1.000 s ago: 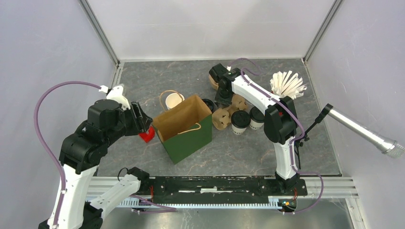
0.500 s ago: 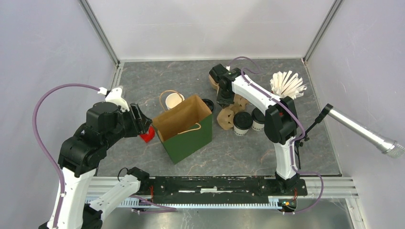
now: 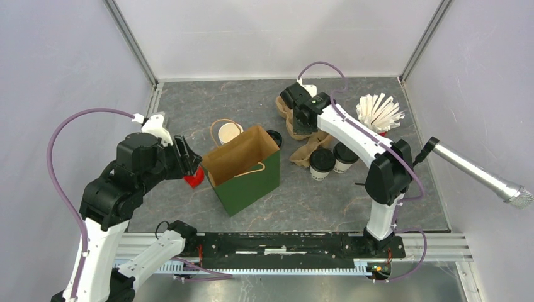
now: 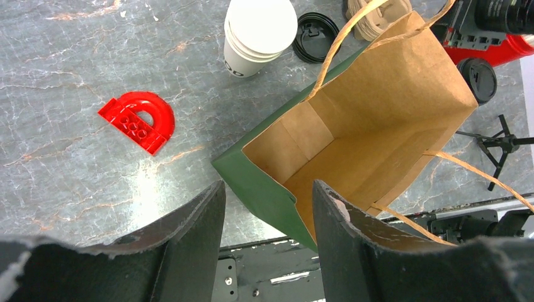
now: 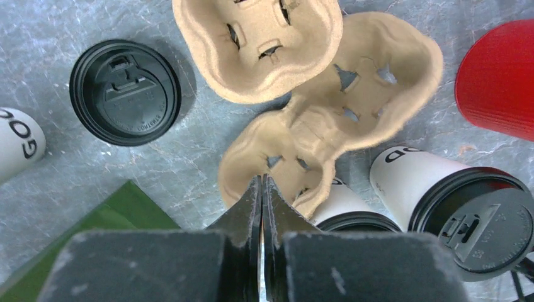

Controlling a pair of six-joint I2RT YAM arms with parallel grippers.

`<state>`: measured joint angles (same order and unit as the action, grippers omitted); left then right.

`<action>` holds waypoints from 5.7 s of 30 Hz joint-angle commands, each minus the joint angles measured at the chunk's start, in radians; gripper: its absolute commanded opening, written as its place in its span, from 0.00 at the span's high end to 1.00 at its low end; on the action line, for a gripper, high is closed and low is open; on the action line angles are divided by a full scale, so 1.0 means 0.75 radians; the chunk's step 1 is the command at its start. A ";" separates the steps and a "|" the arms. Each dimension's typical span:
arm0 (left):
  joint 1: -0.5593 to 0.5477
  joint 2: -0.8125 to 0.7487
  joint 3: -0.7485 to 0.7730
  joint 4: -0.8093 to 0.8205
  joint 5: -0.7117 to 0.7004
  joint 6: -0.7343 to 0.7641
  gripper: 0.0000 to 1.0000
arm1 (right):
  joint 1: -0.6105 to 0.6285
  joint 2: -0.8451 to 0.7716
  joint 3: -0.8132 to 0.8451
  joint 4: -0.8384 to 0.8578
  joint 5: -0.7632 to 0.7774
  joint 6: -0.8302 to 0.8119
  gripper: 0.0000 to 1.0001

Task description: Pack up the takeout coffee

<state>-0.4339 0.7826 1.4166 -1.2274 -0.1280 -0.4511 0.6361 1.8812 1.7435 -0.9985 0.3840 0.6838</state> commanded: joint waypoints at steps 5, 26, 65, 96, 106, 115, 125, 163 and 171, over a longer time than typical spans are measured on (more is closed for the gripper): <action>0.000 0.014 0.002 0.063 0.015 0.058 0.40 | 0.010 -0.164 -0.186 0.149 0.114 -0.064 0.87; -0.001 -0.020 -0.002 0.044 0.013 0.095 0.39 | -0.183 -0.255 -0.570 0.624 -0.337 -1.002 0.35; -0.001 0.012 -0.013 -0.017 -0.017 -0.020 0.38 | -0.208 -0.190 -0.584 0.571 -0.445 -1.010 0.58; 0.000 -0.010 -0.137 0.010 0.157 -0.185 0.34 | -0.204 -0.471 -0.873 0.846 -0.455 -1.001 0.37; 0.000 0.002 -0.143 0.033 0.155 -0.163 0.33 | -0.204 -0.325 -0.919 0.957 -0.400 -1.014 0.34; -0.001 0.013 -0.140 0.037 0.138 -0.147 0.33 | -0.204 -0.246 -0.898 0.951 -0.389 -1.017 0.38; -0.001 0.019 -0.109 0.031 0.115 -0.141 0.33 | -0.203 -0.208 -0.831 0.862 -0.375 -0.997 0.38; 0.000 0.055 -0.089 -0.038 0.085 -0.143 0.34 | -0.204 -0.285 -0.678 0.845 -0.375 -0.985 0.54; -0.001 0.070 -0.095 -0.041 0.102 -0.180 0.34 | -0.204 -0.350 -0.504 0.688 -0.356 -0.934 0.54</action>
<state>-0.4339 0.8242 1.3163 -1.2606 -0.0502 -0.5640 0.4831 1.6798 1.2697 -0.4232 0.0891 -0.0490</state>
